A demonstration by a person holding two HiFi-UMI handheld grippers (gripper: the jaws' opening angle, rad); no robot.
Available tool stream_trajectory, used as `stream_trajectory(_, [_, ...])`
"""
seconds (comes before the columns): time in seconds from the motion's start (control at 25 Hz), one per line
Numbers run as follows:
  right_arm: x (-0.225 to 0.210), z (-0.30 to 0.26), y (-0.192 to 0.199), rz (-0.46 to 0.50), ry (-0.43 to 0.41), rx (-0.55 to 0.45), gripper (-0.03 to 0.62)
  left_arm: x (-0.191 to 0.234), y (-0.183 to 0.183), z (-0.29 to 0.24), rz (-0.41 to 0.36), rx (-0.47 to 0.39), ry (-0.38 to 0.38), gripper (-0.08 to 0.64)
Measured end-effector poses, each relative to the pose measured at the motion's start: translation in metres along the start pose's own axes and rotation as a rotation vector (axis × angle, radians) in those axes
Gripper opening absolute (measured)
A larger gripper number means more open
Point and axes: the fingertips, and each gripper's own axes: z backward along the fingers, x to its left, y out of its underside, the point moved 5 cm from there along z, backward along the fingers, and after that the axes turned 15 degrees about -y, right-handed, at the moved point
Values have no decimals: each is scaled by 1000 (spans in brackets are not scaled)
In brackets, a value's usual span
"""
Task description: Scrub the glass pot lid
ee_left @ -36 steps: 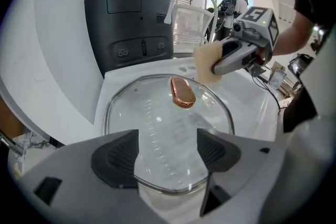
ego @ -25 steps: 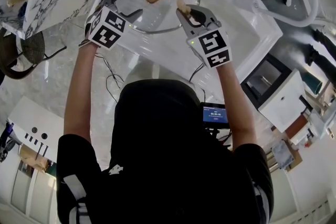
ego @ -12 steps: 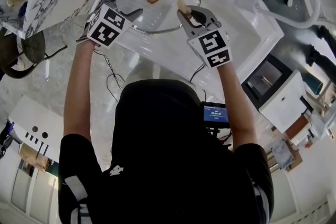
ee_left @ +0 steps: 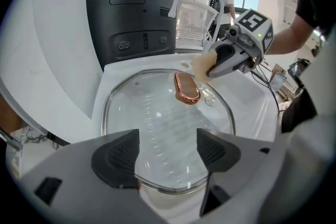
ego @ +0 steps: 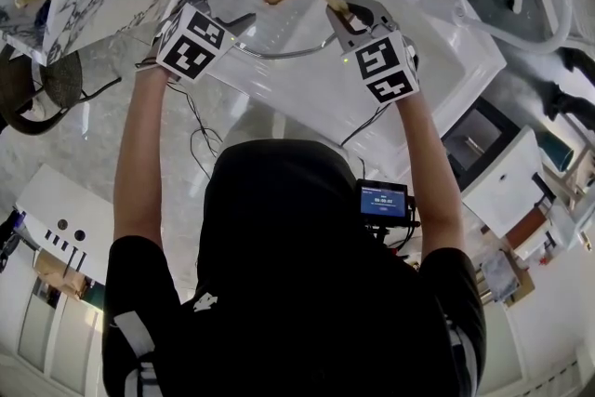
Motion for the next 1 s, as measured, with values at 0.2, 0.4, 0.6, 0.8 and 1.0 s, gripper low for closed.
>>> stream_trajectory(0.2, [-4, -4, 4, -5, 7, 16, 23, 0, 1, 0, -5, 2, 9, 313])
stream_trajectory(0.4, [-3, -10, 5, 20, 1, 40, 23, 1, 2, 0, 1, -3, 5, 313])
stream_trajectory(0.6, [-6, -12, 7, 36, 5, 58, 23, 0, 2, 0, 5, 2, 5, 313])
stream_trajectory(0.8, [-15, -10, 6, 61, 14, 95, 24, 0, 1, 0, 5, 0, 5, 313])
stream_trajectory(1.0, [-22, -13, 5, 90, 13, 129, 23, 0, 2, -1, 3, -5, 3, 313])
